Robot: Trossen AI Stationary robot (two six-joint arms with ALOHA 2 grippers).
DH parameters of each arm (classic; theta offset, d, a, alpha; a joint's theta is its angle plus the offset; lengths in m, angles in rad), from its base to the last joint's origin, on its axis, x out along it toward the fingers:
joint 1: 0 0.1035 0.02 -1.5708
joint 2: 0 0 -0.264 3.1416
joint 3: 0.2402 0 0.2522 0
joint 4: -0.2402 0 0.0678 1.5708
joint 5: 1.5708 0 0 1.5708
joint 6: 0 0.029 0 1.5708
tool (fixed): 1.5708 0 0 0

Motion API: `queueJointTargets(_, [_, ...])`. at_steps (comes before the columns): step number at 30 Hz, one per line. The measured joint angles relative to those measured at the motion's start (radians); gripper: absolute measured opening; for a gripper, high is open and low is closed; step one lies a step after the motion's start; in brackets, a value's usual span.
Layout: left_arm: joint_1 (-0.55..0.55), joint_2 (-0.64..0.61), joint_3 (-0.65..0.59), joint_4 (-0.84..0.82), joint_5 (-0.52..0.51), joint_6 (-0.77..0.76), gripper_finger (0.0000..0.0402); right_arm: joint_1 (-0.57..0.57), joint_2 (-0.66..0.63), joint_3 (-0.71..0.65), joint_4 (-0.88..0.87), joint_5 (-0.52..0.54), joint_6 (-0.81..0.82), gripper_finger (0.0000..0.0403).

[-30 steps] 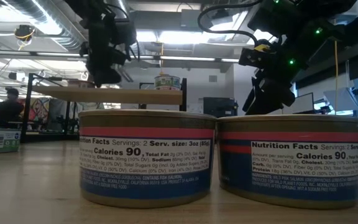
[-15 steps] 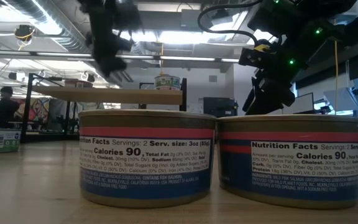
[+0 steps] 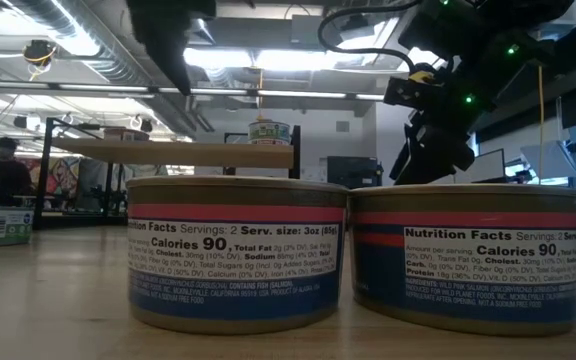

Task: Stack canned seafood by type on shelf
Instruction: Stack the blue tuna on top of the blue tuna can on the shelf

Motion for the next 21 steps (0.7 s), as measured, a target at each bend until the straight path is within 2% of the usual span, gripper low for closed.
queueJointTargets(3, [-0.094,0.000,-0.033,0.008,0.033,-0.049,0.0005,0.000,0.000,0.000,0.021,-0.017,0.000,0.0340])
queueJointTargets(11, [-0.286,0.000,-0.163,0.233,0.058,-0.131,0.0005,0.000,0.000,0.000,0.080,-0.114,0.005,0.0340])
queueJointTargets(18, [-0.343,0.001,-0.219,0.457,0.061,-0.135,0.0007,0.005,0.000,0.000,0.100,-0.282,0.066,0.0340])
queueJointTargets(21, [-0.343,0.005,-0.221,0.508,0.075,-0.136,0.0025,0.049,0.000,0.000,0.095,-0.304,0.122,0.0340])
